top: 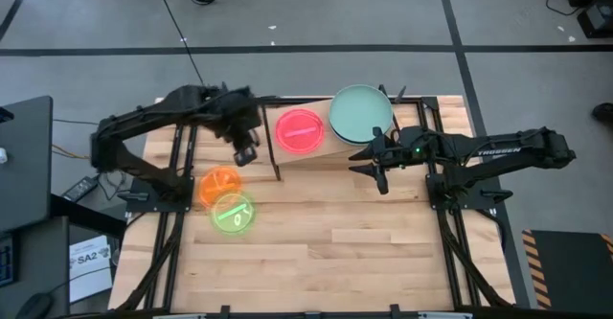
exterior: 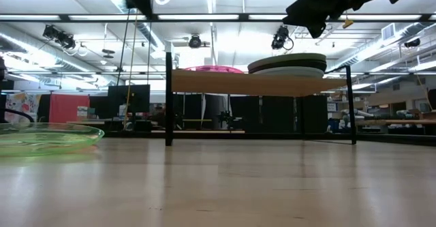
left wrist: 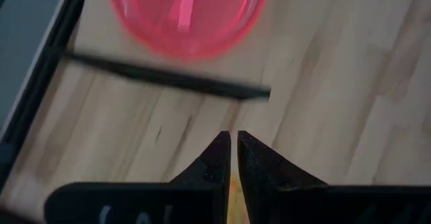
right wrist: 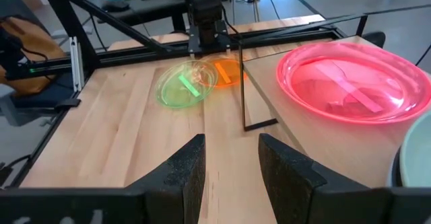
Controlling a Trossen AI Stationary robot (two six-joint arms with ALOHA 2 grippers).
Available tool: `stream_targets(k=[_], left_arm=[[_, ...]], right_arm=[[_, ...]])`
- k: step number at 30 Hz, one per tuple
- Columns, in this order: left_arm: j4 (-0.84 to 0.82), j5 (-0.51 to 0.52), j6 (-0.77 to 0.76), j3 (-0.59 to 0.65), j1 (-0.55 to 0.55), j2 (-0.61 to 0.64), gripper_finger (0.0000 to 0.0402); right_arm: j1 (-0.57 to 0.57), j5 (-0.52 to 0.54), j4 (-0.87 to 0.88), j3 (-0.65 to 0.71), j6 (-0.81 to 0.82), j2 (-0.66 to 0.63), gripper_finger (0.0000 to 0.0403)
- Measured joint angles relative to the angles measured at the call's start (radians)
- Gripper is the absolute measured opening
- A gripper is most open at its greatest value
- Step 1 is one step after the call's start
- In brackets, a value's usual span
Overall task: Place and stack plates onto a shelf
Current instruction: Stack the small green plate on top of the small pink plate on the shelf
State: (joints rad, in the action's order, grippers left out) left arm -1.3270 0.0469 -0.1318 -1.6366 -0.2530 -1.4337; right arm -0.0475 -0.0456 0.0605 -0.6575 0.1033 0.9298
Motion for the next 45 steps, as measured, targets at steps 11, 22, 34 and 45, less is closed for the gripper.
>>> stream_targets(k=[11, 22, 34, 45], left_arm=[[0.029, -0.019, -0.463, 0.543, 0.051, 0.437, 0.0034], [0.097, -0.173, -0.617, 0.842, 0.061, 0.486, 0.005], [0.308, -0.226, -0.64, 1.016, 0.06, 0.483, 0.0157], [0.4, -0.18, -0.675, 1.102, 0.06, 0.483, 0.0169]], right_arm=[[0.0, 0.0, -0.008, 0.0, -0.028, 0.0, 0.0144], [0.0, 0.0, -0.017, 0.0, -0.028, 0.0, 0.0144], [0.0, 0.0, -0.021, -0.001, -0.028, 0.0, 0.0144], [0.0, 0.0, -0.021, -0.001, -0.028, 0.0, 0.0144]])
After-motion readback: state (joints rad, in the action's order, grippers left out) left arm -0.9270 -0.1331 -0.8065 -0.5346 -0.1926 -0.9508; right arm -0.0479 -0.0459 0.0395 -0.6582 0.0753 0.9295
